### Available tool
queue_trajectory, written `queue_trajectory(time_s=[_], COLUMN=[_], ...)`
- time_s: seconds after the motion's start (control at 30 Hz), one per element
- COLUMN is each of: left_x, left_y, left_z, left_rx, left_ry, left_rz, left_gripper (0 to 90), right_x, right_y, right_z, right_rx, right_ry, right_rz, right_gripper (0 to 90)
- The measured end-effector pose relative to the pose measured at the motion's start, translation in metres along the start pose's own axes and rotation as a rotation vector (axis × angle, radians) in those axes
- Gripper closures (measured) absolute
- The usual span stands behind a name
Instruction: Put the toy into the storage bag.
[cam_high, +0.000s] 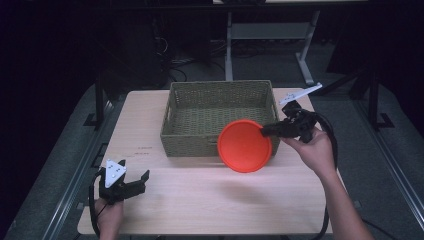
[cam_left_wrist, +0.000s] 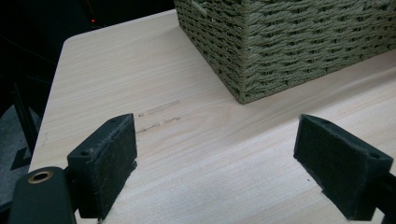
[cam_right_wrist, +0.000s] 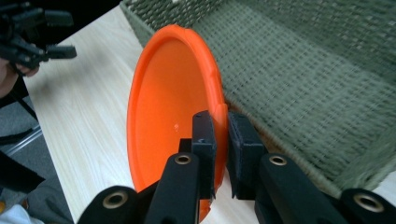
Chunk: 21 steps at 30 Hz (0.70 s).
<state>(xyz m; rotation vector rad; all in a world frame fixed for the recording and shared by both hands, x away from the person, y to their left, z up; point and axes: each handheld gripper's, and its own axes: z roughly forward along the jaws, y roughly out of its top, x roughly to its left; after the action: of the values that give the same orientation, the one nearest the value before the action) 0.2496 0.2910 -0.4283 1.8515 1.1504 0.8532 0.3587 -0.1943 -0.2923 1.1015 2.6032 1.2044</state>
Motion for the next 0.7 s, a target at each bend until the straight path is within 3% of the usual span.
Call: queue_trajectory(time_s=[0.2, 0.7], left_x=[0.000, 0.000], left_y=[0.000, 0.000], left_z=[0.000, -0.001], left_rx=[-0.001, -0.002], left_ry=[0.002, -0.002], left_rz=[-0.003, -0.005], left_gripper=[12.8, 12.8], right_x=[-0.006, -0.021], right_y=[0.018, 0.062], right_z=[-0.009, -0.015], right_rx=[-0.033, -0.016], right_ry=[-0.013, -0.082], right_rz=[0.009, 0.033], right_gripper=[82.2, 82.2])
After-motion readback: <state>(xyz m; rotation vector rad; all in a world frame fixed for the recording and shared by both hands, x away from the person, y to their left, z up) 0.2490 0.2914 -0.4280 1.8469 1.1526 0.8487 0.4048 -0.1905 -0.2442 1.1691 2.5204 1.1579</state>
